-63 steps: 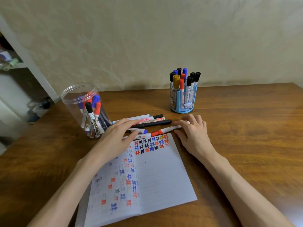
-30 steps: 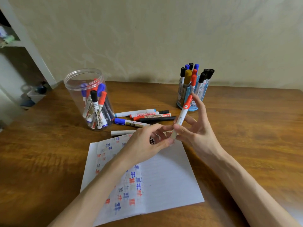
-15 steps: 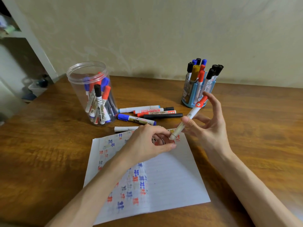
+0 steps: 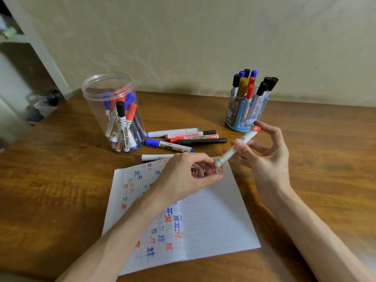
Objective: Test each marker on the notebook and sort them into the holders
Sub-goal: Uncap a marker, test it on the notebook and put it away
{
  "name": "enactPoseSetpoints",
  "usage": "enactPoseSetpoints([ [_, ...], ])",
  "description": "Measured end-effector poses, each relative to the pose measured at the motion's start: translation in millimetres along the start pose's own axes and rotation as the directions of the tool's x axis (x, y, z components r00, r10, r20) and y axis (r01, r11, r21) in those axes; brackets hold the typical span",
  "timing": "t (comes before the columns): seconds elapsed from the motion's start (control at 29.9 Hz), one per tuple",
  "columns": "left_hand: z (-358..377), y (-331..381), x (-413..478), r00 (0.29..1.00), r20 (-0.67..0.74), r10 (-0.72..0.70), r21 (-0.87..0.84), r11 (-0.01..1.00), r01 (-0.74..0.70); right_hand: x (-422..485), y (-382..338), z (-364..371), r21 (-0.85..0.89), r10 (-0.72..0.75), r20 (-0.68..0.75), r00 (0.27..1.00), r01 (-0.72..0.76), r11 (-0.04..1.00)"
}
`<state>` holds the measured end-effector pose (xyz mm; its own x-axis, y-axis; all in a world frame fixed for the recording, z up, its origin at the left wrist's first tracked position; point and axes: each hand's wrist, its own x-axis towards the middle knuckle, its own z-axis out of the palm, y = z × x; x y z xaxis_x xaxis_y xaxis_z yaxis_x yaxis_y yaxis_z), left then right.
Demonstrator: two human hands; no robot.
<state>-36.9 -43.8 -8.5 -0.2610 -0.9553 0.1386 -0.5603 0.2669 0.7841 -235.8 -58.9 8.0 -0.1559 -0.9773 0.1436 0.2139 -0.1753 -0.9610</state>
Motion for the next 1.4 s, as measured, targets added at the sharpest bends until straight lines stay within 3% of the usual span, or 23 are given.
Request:
enactPoseSetpoints([
  [0.23,0.9,4.4,-1.3,1.000,-0.011,0.022,0.010,1.000,-0.022,-2.0,-0.2,1.0,-0.056,-0.030,0.073,0.997,0.034,0.998],
  [0.43,2.0,1.4,0.5,0.985,-0.131,0.112,0.060,0.993,-0.105,-3.0,8.7,1.5,-0.095,-0.073,0.183,0.981,0.091,0.991],
  [0.57,2.1,-1.2,0.7,0.972,-0.188,0.138,0.096,0.988,-0.122,-5.6,9.3,4.5,-0.057,0.023,0.190,0.981,-0.013,0.998],
  [0.7,0.4,-1.4,2.4,0.954,-0.263,0.145,0.107,0.987,-0.121,-8.6,8.2,7.7,-0.322,0.063,0.281,0.958,0.033,0.946],
  [0.9,-11.7,-8.2,4.1,0.965,-0.259,0.052,0.131,0.991,-0.019,0.9,4.4,-7.0,-0.288,0.113,0.105,0.988,-0.079,0.954],
  [1.07,-16.3,-15.4,2.5,0.947,-0.320,0.041,0.226,0.974,0.034,0.7,15.9,-14.5,-0.516,0.091,0.153,0.984,0.001,0.856],
  [1.4,-13.7,-20.9,4.0,0.945,-0.325,0.039,0.260,0.964,0.050,1.5,27.3,-12.2,-0.610,0.061,0.192,0.979,0.070,0.789],
])
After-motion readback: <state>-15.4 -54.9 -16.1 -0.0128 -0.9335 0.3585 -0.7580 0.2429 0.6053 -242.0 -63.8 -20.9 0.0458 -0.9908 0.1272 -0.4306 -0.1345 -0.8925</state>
